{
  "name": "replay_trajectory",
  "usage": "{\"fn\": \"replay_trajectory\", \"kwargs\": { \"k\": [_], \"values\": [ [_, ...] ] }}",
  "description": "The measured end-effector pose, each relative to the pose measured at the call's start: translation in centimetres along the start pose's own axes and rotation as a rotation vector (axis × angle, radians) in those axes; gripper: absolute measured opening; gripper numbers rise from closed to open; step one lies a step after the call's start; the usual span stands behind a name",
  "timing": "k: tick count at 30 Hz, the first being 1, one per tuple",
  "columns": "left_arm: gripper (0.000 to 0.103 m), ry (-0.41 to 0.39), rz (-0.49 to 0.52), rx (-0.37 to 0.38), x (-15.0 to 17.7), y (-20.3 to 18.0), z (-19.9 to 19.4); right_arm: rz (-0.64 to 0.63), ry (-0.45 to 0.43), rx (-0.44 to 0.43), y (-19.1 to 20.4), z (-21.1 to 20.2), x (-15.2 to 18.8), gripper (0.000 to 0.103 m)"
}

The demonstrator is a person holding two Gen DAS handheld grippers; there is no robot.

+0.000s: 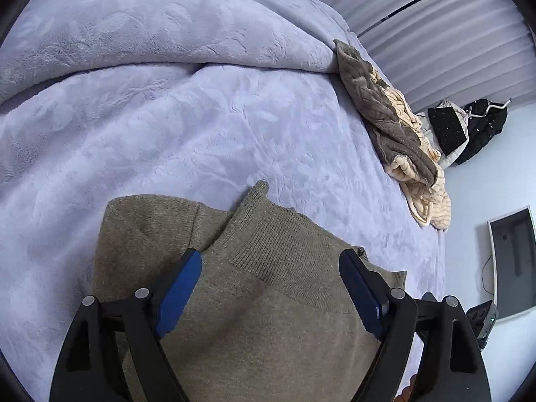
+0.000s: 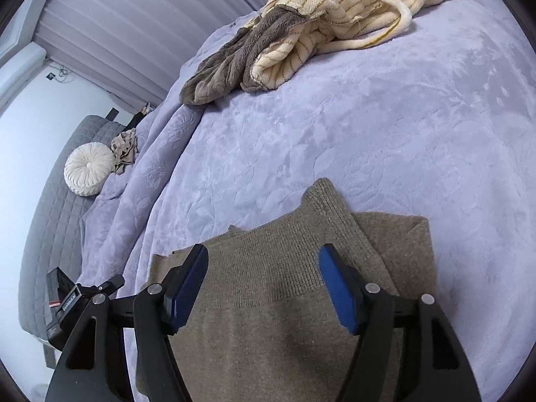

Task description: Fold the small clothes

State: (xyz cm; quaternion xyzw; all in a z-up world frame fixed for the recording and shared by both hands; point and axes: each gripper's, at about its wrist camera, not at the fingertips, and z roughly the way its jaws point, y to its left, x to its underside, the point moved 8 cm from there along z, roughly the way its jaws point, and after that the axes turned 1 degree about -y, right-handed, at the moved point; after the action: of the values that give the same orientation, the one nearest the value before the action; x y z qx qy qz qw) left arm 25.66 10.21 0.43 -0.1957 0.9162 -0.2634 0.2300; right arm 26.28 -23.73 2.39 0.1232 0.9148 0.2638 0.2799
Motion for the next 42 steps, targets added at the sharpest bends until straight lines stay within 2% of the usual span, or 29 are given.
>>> {"fn": "replay_trajectory", "kwargs": {
  "k": [3, 4, 8, 9, 12, 14, 16, 18, 21, 26, 32, 36, 38, 42],
  "values": [
    [0.085, -0.022, 0.140, -0.046, 1.2, -1.5, -0.1, -0.155, -0.049, 0.109, 0.8, -0.4, 0.1, 0.072],
    [0.085, -0.015, 0.202, -0.060, 1.8, -2.4, 0.4, -0.210, -0.041, 0.137, 1.3, 0.0, 0.5, 0.072],
    [0.085, -0.024, 0.478, -0.193, 3.7, -5.6, 3.2, -0.399, 0.000, 0.229, 2.9, 2.3, 2.1, 0.072],
    [0.085, -0.015, 0.503, -0.214, 3.8, -5.6, 4.0, -0.453, 0.009, 0.262, 3.1, 3.1, 2.5, 0.072],
    [0.085, 0.024, 0.484, -0.291, 3.2, -3.1, 6.5, -0.525, 0.040, 0.363, 1.9, 4.6, 3.1, 0.072],
    [0.085, 0.041, 0.456, -0.272, 2.7, -1.5, 7.5, -0.497, 0.052, 0.415, -0.2, 5.1, 2.6, 0.072],
    [0.085, 0.033, 0.461, -0.244, 2.6, -1.2, 7.5, -0.434, 0.067, 0.388, -2.2, 5.2, 2.1, 0.072],
    [0.085, 0.024, 0.487, -0.269, 2.9, -1.6, 6.9, -0.404, 0.070, 0.354, -2.7, 4.9, 1.8, 0.072],
    [0.085, -0.008, 0.521, -0.304, 3.8, -2.7, 5.0, -0.422, 0.054, 0.386, -1.7, 3.8, 2.2, 0.072],
    [0.085, -0.031, 0.507, -0.286, 6.6, -3.2, 2.2, -0.485, 0.007, 0.359, 1.5, 0.6, 5.3, 0.072],
    [0.085, -0.011, 0.476, -0.297, 10.2, -2.8, 1.4, -0.497, 0.044, 0.321, 3.6, 0.1, 9.6, 0.072],
    [0.085, -0.004, 0.494, -0.332, 11.7, -2.4, 1.6, -0.527, 0.084, 0.329, 4.0, 0.9, 11.9, 0.072],
    [0.085, 0.003, 0.517, -0.367, 12.0, -1.8, 1.8, -0.562, 0.103, 0.369, 3.5, 1.4, 12.7, 0.073],
    [0.085, 0.008, 0.530, -0.382, 12.2, -1.0, 1.2, -0.550, 0.095, 0.396, 2.1, 0.6, 12.5, 0.073]
  ]
}}
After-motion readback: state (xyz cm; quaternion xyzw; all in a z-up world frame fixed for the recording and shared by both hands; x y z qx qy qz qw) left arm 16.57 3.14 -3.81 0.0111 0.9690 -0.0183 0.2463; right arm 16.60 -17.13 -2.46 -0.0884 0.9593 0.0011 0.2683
